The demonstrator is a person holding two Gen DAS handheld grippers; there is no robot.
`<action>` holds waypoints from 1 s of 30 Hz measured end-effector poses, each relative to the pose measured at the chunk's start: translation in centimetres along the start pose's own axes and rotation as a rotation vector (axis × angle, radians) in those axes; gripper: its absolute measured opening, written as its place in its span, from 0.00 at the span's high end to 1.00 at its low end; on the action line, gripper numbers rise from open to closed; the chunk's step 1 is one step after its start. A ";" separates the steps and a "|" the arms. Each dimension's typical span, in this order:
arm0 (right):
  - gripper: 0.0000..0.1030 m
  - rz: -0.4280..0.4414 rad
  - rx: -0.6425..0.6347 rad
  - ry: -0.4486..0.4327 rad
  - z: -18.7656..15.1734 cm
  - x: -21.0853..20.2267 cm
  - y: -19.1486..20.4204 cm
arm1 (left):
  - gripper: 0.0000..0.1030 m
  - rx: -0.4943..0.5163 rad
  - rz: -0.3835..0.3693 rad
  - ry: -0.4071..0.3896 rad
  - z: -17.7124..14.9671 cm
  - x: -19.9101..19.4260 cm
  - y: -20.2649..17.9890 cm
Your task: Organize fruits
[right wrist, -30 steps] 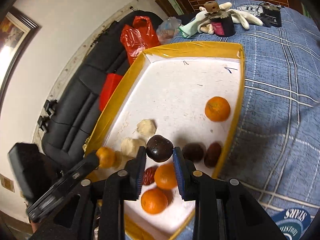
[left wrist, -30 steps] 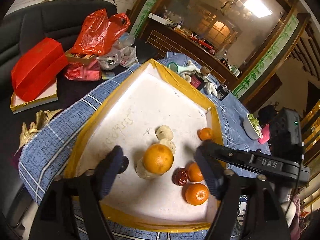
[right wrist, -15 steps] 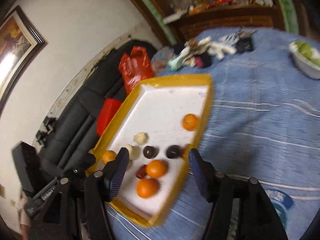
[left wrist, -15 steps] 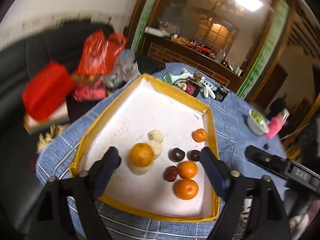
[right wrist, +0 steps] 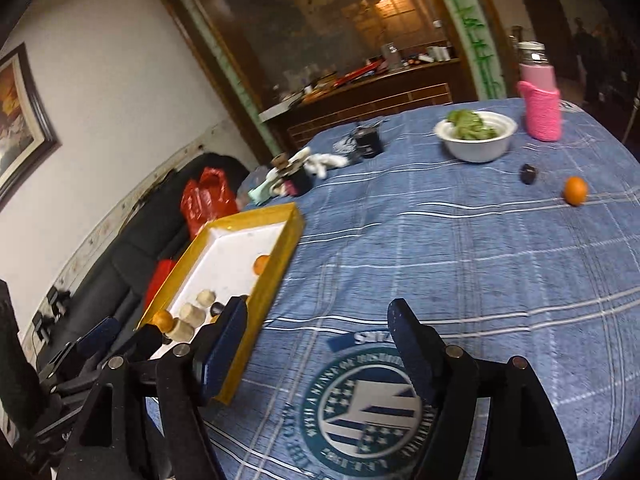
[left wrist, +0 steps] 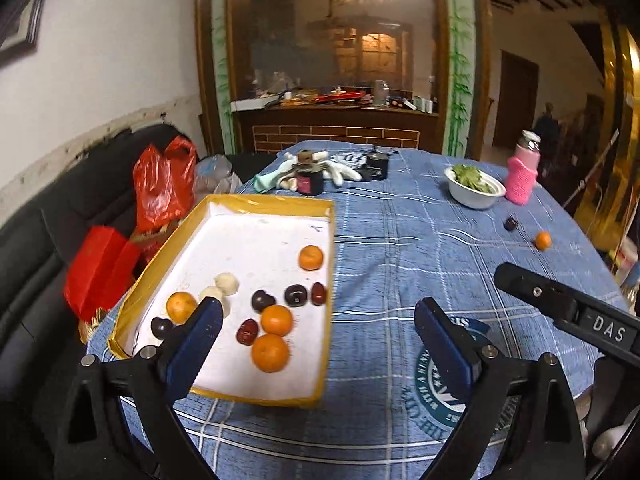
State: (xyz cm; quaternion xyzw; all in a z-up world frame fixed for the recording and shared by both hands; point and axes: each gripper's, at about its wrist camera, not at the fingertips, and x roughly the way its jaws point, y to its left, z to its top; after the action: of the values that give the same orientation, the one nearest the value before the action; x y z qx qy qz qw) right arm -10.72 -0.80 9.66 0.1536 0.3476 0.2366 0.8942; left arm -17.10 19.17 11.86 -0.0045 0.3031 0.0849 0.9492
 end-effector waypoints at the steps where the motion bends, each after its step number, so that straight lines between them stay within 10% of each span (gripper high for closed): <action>1: 0.24 -0.002 0.009 -0.009 -0.1 -0.4 -0.5 | 0.07 0.015 0.001 -0.002 0.0 -0.2 -0.7; 30: 0.18 -0.001 0.048 -0.052 -1.9 -4.4 -3.3 | 0.07 0.131 0.007 -0.011 -0.5 -2.9 -6.2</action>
State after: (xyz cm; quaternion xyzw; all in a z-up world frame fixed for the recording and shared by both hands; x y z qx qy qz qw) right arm -13.86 -5.73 9.30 0.1811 0.3297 0.2233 0.8992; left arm -18.67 12.56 12.86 0.0593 0.3028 0.0681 0.9488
